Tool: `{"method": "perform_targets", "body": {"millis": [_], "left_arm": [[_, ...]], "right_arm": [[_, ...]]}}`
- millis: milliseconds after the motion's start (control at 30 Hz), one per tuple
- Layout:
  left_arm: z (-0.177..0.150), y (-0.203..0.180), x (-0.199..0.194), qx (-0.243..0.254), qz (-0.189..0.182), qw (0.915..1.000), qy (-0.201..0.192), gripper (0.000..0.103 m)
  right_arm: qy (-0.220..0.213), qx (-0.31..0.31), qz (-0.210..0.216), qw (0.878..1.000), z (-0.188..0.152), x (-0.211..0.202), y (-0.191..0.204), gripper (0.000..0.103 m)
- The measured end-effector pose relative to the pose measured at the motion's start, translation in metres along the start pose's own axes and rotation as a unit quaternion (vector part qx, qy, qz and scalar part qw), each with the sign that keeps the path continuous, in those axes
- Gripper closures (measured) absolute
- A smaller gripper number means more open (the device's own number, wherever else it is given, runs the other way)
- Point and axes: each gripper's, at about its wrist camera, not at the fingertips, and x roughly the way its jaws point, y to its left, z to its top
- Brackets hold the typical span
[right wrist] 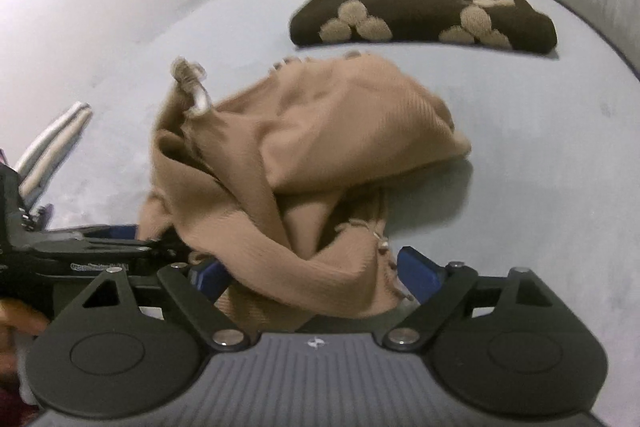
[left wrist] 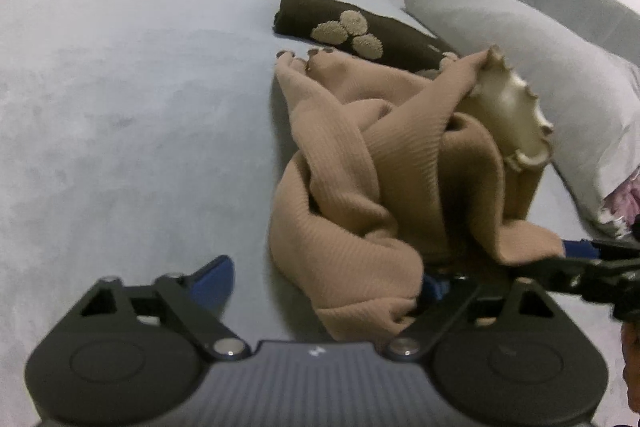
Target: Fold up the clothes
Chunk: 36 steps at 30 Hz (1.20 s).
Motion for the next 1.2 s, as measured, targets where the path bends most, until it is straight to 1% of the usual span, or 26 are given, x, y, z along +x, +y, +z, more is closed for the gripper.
{"method": "perform_targets", "body": {"millis": [33,67,100,133,167,200,233,300,333,367,433,533,633,700,733,767,800,833,900,933,1067,1100,1133,1167,1200], "left_arm": [[0.000,-0.001,-0.001,0.001,-0.005,1.0000,-0.003,0.026],[0.000,-0.002,-0.002,0.002,-0.011,0.9999,-0.006,0.031],[0.001,-0.003,-0.003,0.003,-0.017,0.9998,-0.009,0.043],[0.001,-0.005,-0.004,0.002,-0.022,0.9997,-0.012,0.052],[0.001,-0.006,-0.005,0.002,-0.026,0.9995,-0.015,0.054],[0.001,-0.008,-0.006,0.002,-0.024,0.9995,-0.021,0.064],[0.002,-0.007,-0.007,0.000,-0.019,0.9994,-0.028,0.071],[0.004,-0.002,-0.010,-0.014,-0.019,0.9989,-0.040,0.076],[0.006,0.002,-0.012,-0.025,-0.019,0.9983,-0.048,0.078],[0.008,0.005,-0.014,-0.034,-0.018,0.9977,-0.056,0.079],[0.011,0.011,-0.018,-0.045,-0.010,0.9963,-0.073,0.081],[0.014,0.014,-0.025,-0.047,0.007,0.9942,-0.097,0.082],[0.016,0.016,-0.028,-0.044,0.012,0.9932,-0.107,0.082],[0.016,0.017,-0.029,-0.045,0.016,0.9926,-0.111,0.082],[0.017,0.017,-0.029,-0.046,0.018,0.9923,-0.114,0.082],[0.016,0.018,-0.031,-0.046,0.021,0.9918,-0.117,0.082],[0.015,0.019,-0.035,-0.045,0.023,0.9912,-0.122,0.082],[0.015,0.020,-0.037,-0.044,0.026,0.9905,-0.128,0.082],[0.016,0.023,-0.042,-0.043,0.030,0.9892,-0.137,0.082],[0.016,0.025,-0.043,-0.045,0.032,0.9887,-0.140,0.082],[0.018,0.034,-0.045,-0.058,0.032,0.9888,-0.134,0.082],[0.018,0.035,-0.044,-0.061,0.037,0.9889,-0.130,0.082],[0.018,0.037,-0.043,-0.063,0.047,0.9890,-0.126,0.082],[0.018,0.039,-0.042,-0.066,0.051,0.9891,-0.122,0.082],[0.018,0.043,-0.042,-0.073,0.050,0.9891,-0.118,0.082]], "right_arm": [[-0.006,0.001,0.007,1.000,0.001,-0.005,0.000,0.012],[-0.013,0.003,0.015,1.000,0.003,-0.010,0.001,0.012],[-0.020,0.006,0.020,1.000,0.005,-0.013,0.001,0.012],[-0.028,0.011,0.024,0.999,0.008,-0.016,0.000,0.012],[-0.037,0.015,0.027,0.999,0.010,-0.019,0.000,0.012],[-0.044,0.019,0.026,0.998,0.012,-0.021,-0.001,0.012],[-0.050,0.024,0.021,0.998,0.016,-0.021,-0.002,0.013],[-0.053,0.034,0.012,0.998,0.019,-0.020,-0.005,0.014],[-0.053,0.040,0.013,0.998,0.021,-0.019,-0.006,0.017],[-0.053,0.046,0.019,0.997,0.022,-0.017,-0.006,0.020],[-0.050,0.053,0.031,0.997,0.024,-0.012,-0.005,0.023],[-0.043,0.049,0.035,0.997,0.026,-0.003,0.002,0.027],[-0.040,0.044,0.041,0.997,0.028,0.006,0.009,0.028],[-0.038,0.041,0.048,0.997,0.030,0.013,0.014,0.033],[-0.038,0.036,0.052,0.997,0.032,0.018,0.017,0.042],[-0.036,0.031,0.056,0.997,0.033,0.022,0.020,0.060],[-0.030,0.027,0.058,0.997,0.035,0.025,0.022,0.071],[-0.029,0.030,0.059,0.997,0.037,0.027,0.022,0.090],[-0.039,0.047,0.054,0.997,0.042,0.025,0.019,0.096],[-0.047,0.051,0.053,0.996,0.044,0.021,0.018,0.098],[-0.081,0.063,0.044,0.994,0.052,-0.001,0.011,0.100],[-0.089,0.066,0.041,0.993,0.055,-0.007,0.009,0.103],[-0.101,0.066,0.035,0.992,0.057,-0.013,0.008,0.103],[-0.124,0.055,0.012,0.991,0.061,-0.023,0.009,0.103],[-0.141,0.051,0.003,0.989,0.066,-0.031,0.008,0.103]]}}
